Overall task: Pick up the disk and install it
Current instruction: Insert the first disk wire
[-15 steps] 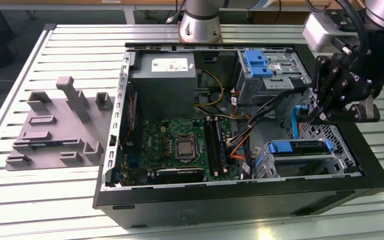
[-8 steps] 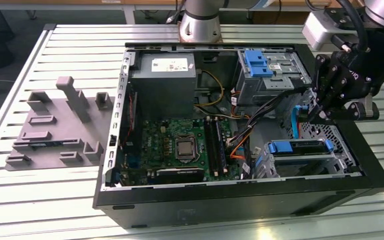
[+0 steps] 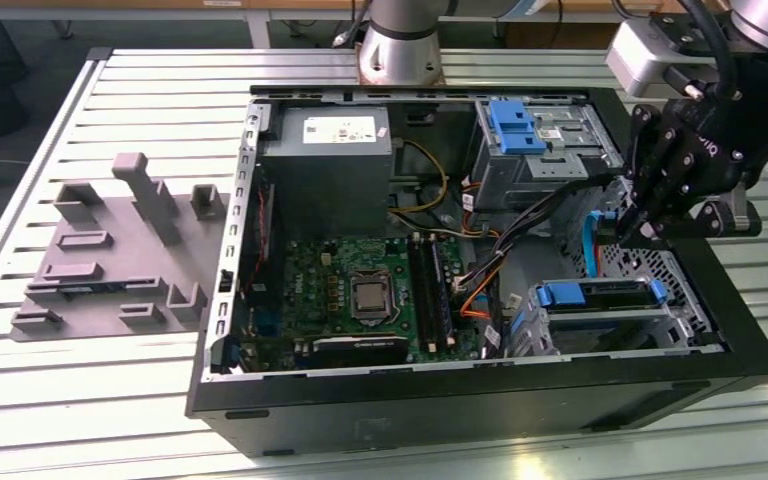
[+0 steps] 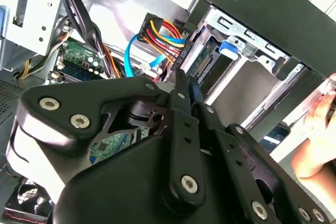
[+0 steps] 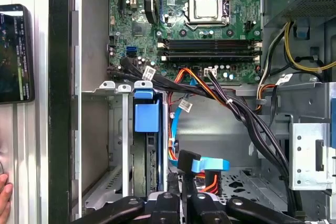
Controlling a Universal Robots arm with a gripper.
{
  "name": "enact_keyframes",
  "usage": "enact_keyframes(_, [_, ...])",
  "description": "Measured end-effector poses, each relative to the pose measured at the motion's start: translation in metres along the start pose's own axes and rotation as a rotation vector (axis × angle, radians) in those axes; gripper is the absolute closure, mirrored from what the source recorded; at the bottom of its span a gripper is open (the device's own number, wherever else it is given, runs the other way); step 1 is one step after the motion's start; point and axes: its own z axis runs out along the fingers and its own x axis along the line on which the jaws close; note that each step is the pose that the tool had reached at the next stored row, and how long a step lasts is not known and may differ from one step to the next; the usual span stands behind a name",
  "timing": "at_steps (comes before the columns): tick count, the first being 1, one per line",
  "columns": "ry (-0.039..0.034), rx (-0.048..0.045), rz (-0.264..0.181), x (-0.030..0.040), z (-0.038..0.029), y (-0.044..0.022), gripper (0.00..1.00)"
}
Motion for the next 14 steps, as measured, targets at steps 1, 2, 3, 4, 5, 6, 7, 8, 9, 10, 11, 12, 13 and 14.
enact_keyframes(1, [0.0001,-0.0009,0.000,-0.0002,0.0000,-0.0007,0.82])
enact_keyframes(2, [0.0002,-0.0017,0.000,-0.0004,0.0000,-0.0014,0.75])
enact_keyframes(3, [0.0004,-0.0022,0.000,-0.0006,0.0000,-0.0021,0.75])
enact_keyframes(4, [0.0003,-0.0029,0.000,-0.0009,0.0002,-0.0029,0.75])
enact_keyframes(5, [0.0003,-0.0038,0.000,-0.0013,0.0004,-0.0039,0.75])
enact_keyframes(6, [0.0003,-0.0048,0.000,-0.0016,0.0006,-0.0049,0.75])
enact_keyframes(7, [0.0003,-0.0056,0.000,-0.0019,0.0010,-0.0058,0.75])
enact_keyframes(8, [0.0004,-0.0058,0.000,-0.0021,0.0014,-0.0062,0.75])
enact_keyframes(9, [0.0004,-0.0059,0.001,-0.0023,0.0020,-0.0063,0.75])
enact_keyframes(10, [0.0004,-0.0060,0.001,-0.0025,0.0027,-0.0064,0.75])
enact_keyframes(11, [0.0004,-0.0060,0.001,-0.0028,0.0034,-0.0066,0.75])
enact_keyframes(12, [0.0003,-0.0059,0.001,-0.0031,0.0041,-0.0066,0.75])
enact_keyframes(13, [0.0003,-0.0059,0.001,-0.0033,0.0047,-0.0067,0.75])
enact_keyframes(14, [0.0001,-0.0059,0.001,-0.0036,0.0053,-0.0067,0.75])
